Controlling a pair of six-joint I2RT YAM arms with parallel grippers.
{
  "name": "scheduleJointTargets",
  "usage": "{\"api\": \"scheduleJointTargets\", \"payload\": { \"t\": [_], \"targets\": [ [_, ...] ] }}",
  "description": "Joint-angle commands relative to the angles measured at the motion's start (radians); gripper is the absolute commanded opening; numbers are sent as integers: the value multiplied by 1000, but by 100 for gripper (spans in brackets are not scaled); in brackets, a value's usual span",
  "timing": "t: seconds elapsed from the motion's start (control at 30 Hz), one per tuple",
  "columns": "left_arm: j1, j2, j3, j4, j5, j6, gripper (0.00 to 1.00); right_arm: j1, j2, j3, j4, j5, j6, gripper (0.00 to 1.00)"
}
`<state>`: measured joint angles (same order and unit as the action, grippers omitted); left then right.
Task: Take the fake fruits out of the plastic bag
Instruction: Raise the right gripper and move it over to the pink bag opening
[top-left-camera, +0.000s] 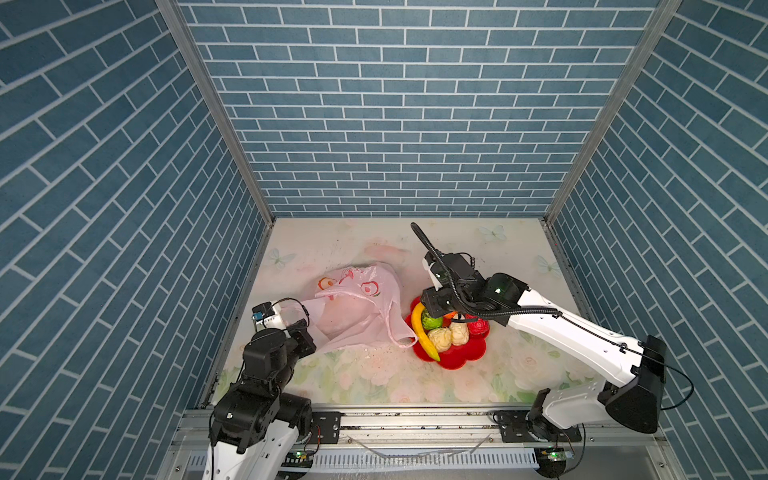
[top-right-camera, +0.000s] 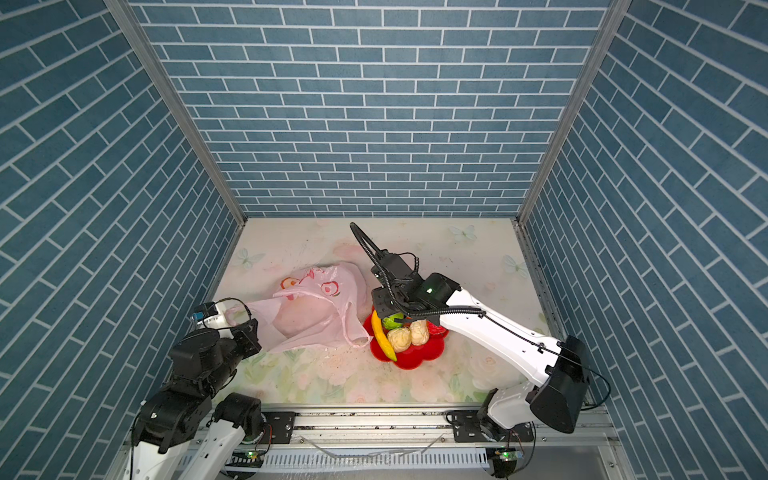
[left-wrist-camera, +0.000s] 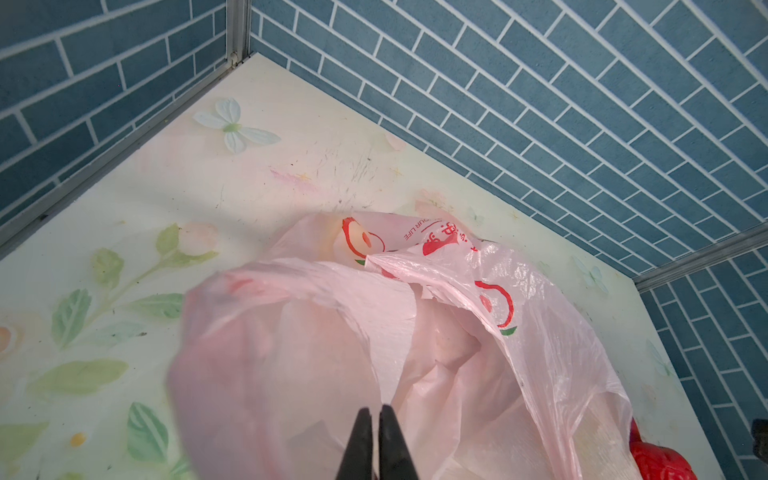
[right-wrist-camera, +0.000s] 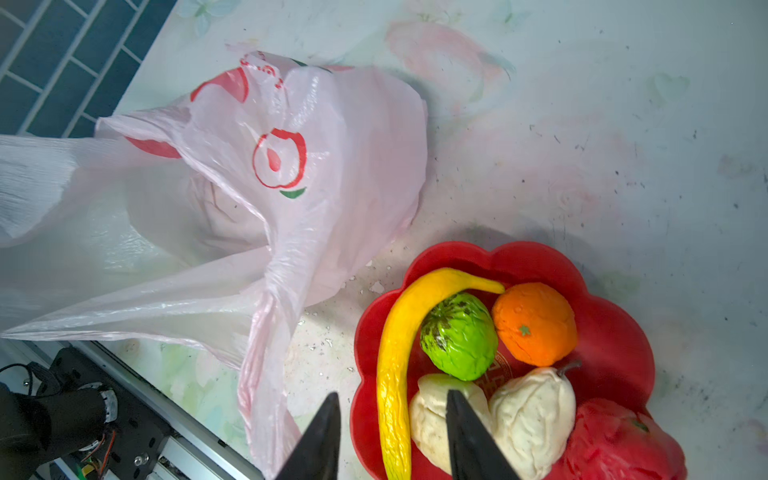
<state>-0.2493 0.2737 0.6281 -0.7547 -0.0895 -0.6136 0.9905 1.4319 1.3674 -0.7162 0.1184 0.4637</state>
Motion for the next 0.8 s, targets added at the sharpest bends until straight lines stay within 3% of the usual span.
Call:
{"api": "scheduleJointTargets", "payload": {
  "t": [0.0, 0.37, 0.63, 0.77],
  "targets": [
    [-4, -9, 7, -43, 19, -17, 8, 24, 50, 75, 16, 0, -72, 42],
    [-4, -41, -11, -59, 16, -72, 8, 143, 251, 169, 297, -26, -98, 40],
    [-4, -10, -3, -31, 15, -88, 8, 190, 416, 255, 422, -84, -91, 23],
    [-4, 35, 30, -15, 0, -69, 8, 197, 470, 263, 449, -129, -117, 19]
  ]
}}
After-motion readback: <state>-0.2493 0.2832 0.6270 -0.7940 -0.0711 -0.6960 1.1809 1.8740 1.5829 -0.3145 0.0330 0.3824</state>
